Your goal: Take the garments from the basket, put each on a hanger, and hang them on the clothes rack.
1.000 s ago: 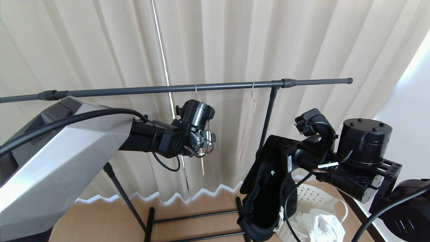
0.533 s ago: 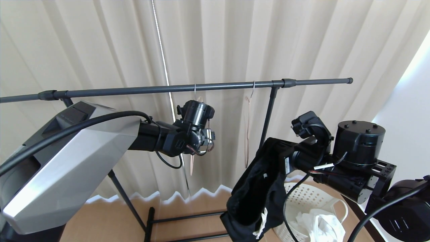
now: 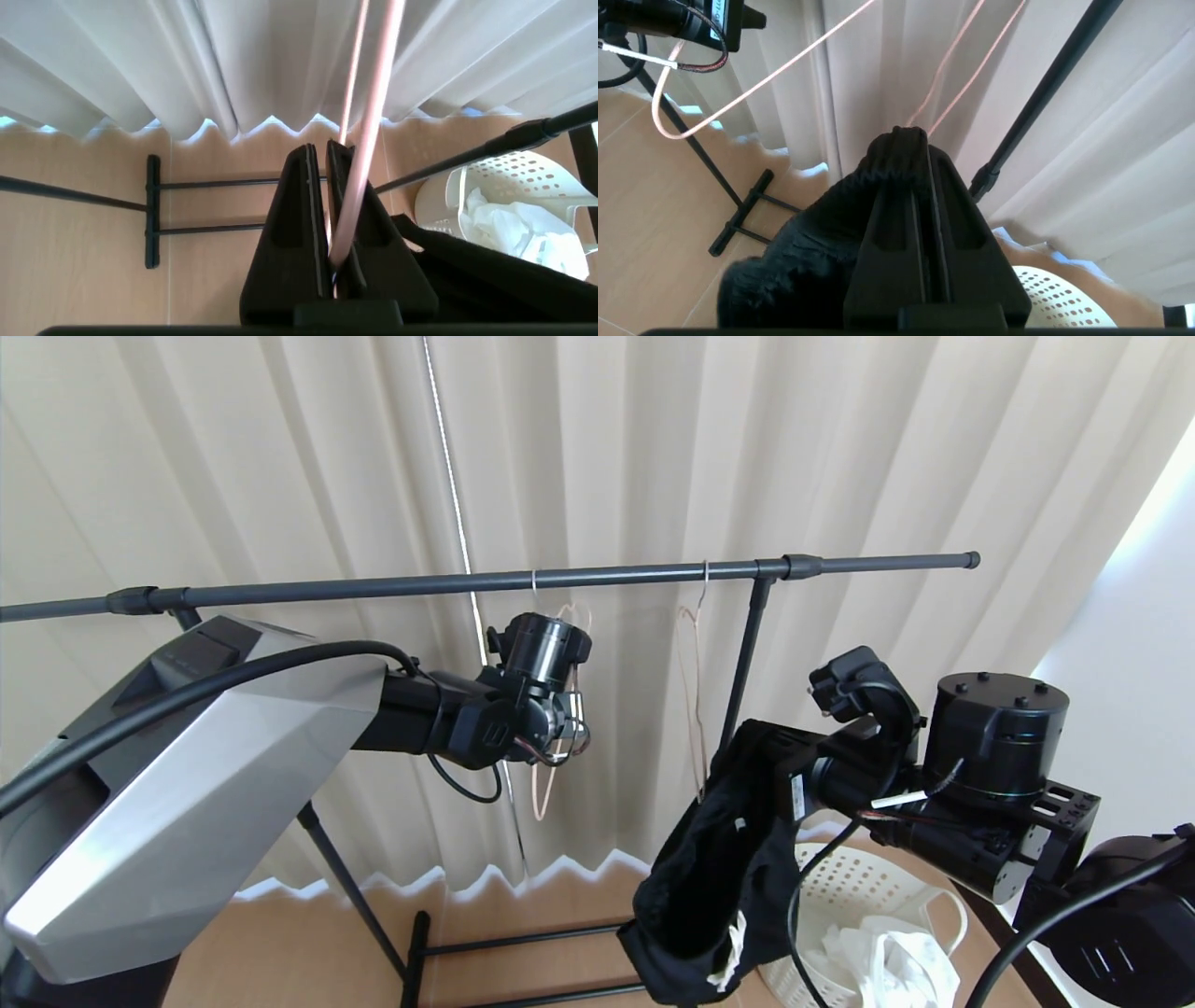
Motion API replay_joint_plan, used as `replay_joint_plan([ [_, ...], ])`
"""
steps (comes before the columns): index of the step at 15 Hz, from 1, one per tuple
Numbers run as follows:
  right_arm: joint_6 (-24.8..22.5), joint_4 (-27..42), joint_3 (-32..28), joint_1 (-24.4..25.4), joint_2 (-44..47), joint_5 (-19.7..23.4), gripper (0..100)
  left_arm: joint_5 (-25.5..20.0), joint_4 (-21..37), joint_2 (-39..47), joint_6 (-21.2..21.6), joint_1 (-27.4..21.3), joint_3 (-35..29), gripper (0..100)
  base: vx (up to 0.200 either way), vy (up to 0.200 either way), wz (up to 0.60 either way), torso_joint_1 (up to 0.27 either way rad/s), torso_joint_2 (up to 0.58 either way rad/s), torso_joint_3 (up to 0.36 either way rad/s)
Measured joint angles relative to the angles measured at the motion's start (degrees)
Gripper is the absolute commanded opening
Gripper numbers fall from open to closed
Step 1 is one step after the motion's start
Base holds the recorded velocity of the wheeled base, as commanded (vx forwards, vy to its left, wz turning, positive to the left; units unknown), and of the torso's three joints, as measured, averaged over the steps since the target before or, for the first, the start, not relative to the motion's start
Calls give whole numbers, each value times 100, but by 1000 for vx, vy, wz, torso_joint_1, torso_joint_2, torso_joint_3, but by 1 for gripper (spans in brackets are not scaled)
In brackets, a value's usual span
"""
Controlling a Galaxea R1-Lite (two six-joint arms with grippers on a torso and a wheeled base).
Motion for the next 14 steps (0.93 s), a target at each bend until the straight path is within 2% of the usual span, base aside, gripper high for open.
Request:
replay_joint_plan([
  [7, 0, -1, -9, -2, 0, 0, 0, 22, -178, -315, 72, -73, 344, 0, 0, 0, 0, 0, 0, 0],
  [12, 0, 0, -5, -2, -11, 0, 0, 22, -701, -701, 492, -177, 984, 0, 0, 0, 0, 0, 0, 0],
  [14, 2, 0, -5, -2, -20, 2, 0, 18, -1128, -837, 778, -202, 1386, 0, 0, 0, 0, 0, 0, 0],
])
